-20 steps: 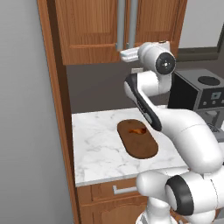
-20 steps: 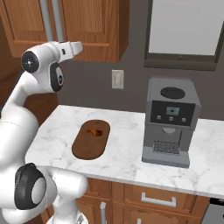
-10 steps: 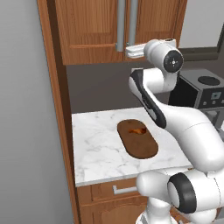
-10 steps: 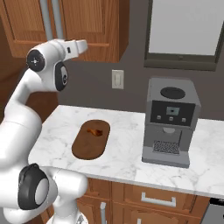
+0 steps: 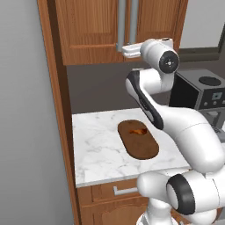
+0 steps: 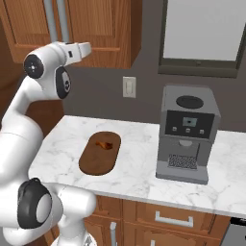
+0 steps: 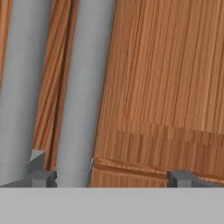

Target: Open the cabinet, retrieve the rolling pin, and place it next to the meat on the cutting board to prepare for tenderizing.

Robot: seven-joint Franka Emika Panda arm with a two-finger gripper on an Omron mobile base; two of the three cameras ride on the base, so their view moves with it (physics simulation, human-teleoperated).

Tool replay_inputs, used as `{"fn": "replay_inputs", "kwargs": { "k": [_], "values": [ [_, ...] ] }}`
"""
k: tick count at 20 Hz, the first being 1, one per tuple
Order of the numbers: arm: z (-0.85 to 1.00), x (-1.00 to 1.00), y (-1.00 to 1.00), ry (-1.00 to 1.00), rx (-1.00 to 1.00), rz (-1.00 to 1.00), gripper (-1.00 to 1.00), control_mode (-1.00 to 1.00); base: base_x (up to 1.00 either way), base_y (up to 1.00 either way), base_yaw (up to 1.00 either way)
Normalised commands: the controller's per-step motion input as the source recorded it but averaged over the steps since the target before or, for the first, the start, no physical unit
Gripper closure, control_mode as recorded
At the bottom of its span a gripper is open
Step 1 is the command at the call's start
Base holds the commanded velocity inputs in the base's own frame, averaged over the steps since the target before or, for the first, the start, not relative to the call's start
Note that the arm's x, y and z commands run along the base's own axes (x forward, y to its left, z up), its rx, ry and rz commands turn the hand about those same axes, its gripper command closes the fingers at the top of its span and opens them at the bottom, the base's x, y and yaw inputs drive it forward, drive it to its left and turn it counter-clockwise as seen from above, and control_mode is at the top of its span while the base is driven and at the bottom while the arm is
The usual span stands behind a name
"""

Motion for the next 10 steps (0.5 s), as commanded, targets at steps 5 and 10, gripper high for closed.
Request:
{"fn": "replay_inputs", "kwargs": {
  "k": [5,10],
  "values": [
    [0.00,0.21,0.11,0.01,0.00,0.00,-1.00,-1.00,0.00,0.00,0.00],
    [0.00,0.36,0.06,0.02,0.00,0.00,-1.00,-1.00,0.00,0.00,0.00]
  ]
}}
